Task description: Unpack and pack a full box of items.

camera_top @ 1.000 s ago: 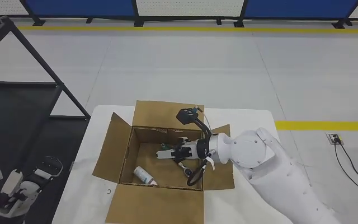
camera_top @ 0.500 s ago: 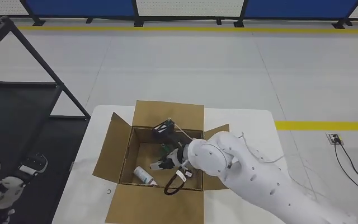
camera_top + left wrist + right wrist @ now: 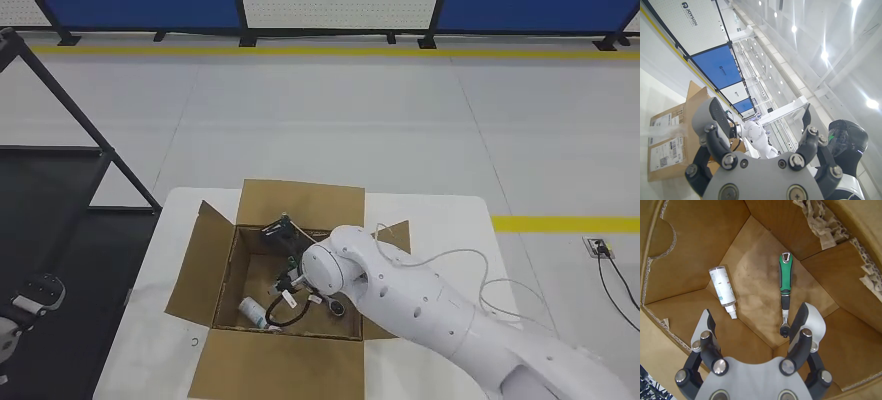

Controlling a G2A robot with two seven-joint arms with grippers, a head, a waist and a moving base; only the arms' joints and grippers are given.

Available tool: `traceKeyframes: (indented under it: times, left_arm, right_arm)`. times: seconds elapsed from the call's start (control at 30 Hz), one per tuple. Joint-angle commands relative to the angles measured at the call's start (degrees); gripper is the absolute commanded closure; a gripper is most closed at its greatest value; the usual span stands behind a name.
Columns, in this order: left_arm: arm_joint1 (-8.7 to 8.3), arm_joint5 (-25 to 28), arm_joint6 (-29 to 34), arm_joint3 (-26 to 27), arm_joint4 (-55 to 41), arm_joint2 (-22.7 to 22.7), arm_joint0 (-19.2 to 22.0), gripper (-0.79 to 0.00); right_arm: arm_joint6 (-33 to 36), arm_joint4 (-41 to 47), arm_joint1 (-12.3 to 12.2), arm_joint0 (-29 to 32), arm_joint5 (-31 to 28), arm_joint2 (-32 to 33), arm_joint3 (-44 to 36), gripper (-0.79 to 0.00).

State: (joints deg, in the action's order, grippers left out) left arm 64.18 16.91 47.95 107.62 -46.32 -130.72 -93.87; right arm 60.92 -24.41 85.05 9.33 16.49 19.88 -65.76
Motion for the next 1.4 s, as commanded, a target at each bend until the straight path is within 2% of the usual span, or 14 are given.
traceKeyframes:
  times: [0.0, 0.23, 0.3, 0.53, 0.57, 0.6, 0.67, 1.07, 1.37]
  left_arm:
    - [0.0, 0.0, 0.0, 0.0, 0.0, 0.0, 0.0, -0.785]
    - [0.0, 0.0, 0.0, 0.0, 0.0, 0.0, 0.0, -0.785]
    - [0.0, 0.0, 0.0, 0.0, 0.0, 0.0, 0.0, -0.785]
    - [0.0, 0.0, 0.0, 0.0, 0.0, 0.0, 0.0, -0.785]
    - [0.0, 0.0, 0.0, 0.0, 0.0, 0.0, 0.0, -0.785]
    - [0.0, 0.0, 0.0, 0.0, 0.0, 0.0, 0.0, -0.785]
    - [0.0, 0.0, 0.0, 0.0, 0.0, 0.0, 0.0, -0.785]
    - [0.0, 0.0, 0.0, 0.0, 0.0, 0.0, 0.0, -0.785]
    - [0.0, 0.0, 0.0, 0.0, 0.0, 0.0, 0.0, -0.785]
  right_arm:
    - [-0.02, -0.04, -0.02, 0.02, 0.02, 0.01, -0.05, -0.785]
    - [-0.02, -0.04, -0.02, 0.02, 0.02, 0.01, -0.05, -0.785]
    - [-0.33, -0.86, 0.14, 0.67, -1.58, -0.6, 0.12, -0.785]
    - [0.44, -6.96, 3.39, -0.27, -3.49, -4.2, 8.17, -0.785]
    - [0.47, -7.64, 3.88, -0.46, -4.43, -4.6, 9.39, -0.566]
    - [0.45, -8.19, 4.36, -0.58, -5.48, -4.93, 10.69, -0.483]
    - [0.56, -8.48, 5.31, -0.82, -6.52, -5.08, 13.47, -0.391]
    - [1.63, -10.23, 11.08, -1.52, -11.61, -5.95, 24.66, -0.366]
    - [1.56, -13.43, 15.04, -1.31, -11.33, -6.87, 31.43, -0.376]
